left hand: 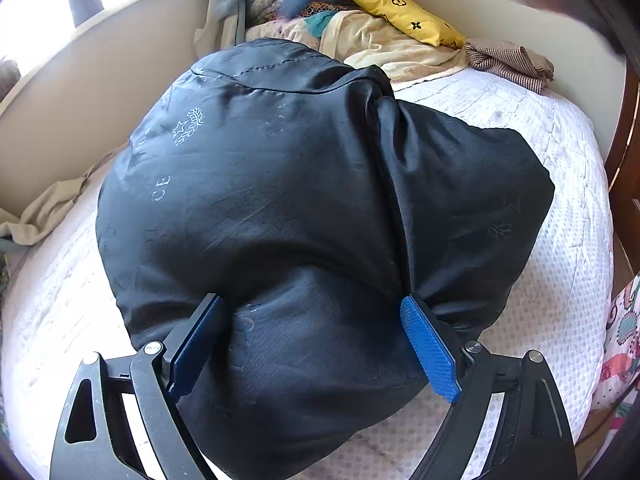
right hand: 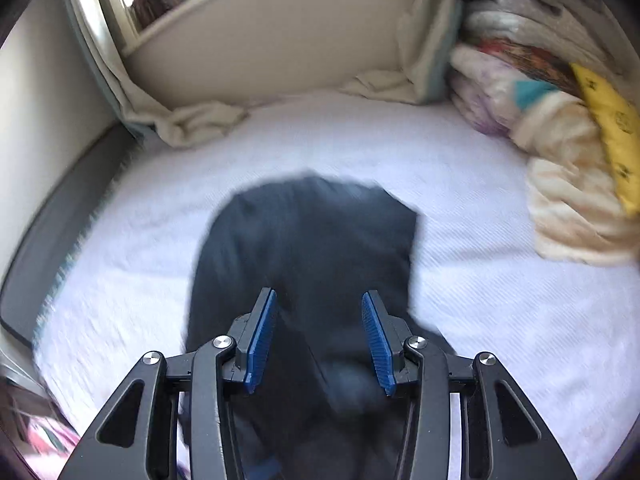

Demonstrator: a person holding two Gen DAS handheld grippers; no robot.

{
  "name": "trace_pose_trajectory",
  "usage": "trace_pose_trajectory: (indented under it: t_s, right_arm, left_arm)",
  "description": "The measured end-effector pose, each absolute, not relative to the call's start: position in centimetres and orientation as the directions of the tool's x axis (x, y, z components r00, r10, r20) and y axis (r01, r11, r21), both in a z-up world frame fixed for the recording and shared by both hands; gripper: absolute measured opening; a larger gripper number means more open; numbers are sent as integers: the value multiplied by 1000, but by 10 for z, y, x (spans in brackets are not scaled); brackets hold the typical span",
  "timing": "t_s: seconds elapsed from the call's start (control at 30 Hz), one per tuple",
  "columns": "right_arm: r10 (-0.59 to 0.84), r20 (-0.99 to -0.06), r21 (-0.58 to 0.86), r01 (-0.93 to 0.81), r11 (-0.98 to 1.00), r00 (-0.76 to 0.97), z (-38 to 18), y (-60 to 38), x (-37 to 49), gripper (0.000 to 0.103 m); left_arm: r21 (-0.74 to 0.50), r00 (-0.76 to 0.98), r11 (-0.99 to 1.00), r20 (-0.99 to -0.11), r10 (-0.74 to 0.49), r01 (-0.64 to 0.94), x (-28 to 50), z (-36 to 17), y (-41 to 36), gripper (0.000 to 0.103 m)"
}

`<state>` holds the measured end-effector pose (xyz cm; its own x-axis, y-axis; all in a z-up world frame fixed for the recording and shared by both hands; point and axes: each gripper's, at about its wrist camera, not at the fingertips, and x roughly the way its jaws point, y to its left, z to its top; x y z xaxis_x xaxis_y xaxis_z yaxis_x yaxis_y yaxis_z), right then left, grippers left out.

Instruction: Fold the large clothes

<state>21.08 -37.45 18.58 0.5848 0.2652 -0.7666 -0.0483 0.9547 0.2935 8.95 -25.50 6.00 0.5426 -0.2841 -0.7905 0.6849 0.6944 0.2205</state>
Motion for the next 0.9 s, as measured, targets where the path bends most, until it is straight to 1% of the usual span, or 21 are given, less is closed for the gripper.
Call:
trace_pose_trajectory:
  t_s: [0.03, 0.1, 0.17, 0.27, 0.33, 0.47, 0.6, 0.77, 0.83, 0.9]
  right_arm:
    - [264, -776, 293, -45, 955, 573, 181, -367, 229, 42]
    - [200, -829, 225, -16, 974, 522, 161, -356, 263, 41]
    - [159, -877, 191, 26, 981, 453, 136, -354, 284, 40]
    - [112, -929, 150, 83, 985, 352, 97, -361, 297, 34]
    - [101, -948, 141, 113, 984, 301, 71, -368, 301, 34]
    - [116, -953, 163, 150, 975, 280, 34, -382, 298, 33]
    - [96, -950, 146, 149, 978, 297, 19, -383, 298, 33]
    - [90, -931, 167, 193, 967, 353, 15, -388, 291, 33]
    - [65, -923, 151, 202, 968, 378, 19, -385, 285, 33]
    - [63, -918, 152, 200, 968, 393, 32, -387, 280, 38]
  left_arm:
    - [222, 543, 692, -790, -285, 687, 88, 59, -254, 90]
    - [227, 543, 681, -788, -292, 696, 85, 59, -252, 90]
    - [233, 543, 669, -785, -299, 706, 81, 58, -250, 90]
    - [237, 541, 654, -781, -312, 719, 75, 57, -249, 90]
    - [240, 540, 645, -780, -317, 725, 74, 56, -250, 90]
    - [239, 534, 637, -782, -321, 733, 74, 56, -253, 90]
    - [220, 523, 641, -787, -329, 735, 77, 57, -252, 90]
    - [208, 511, 639, -791, -335, 741, 78, 59, -251, 91]
    - [201, 505, 641, -795, -335, 740, 78, 62, -253, 92]
    - [191, 500, 646, -798, -336, 739, 80, 63, -253, 93]
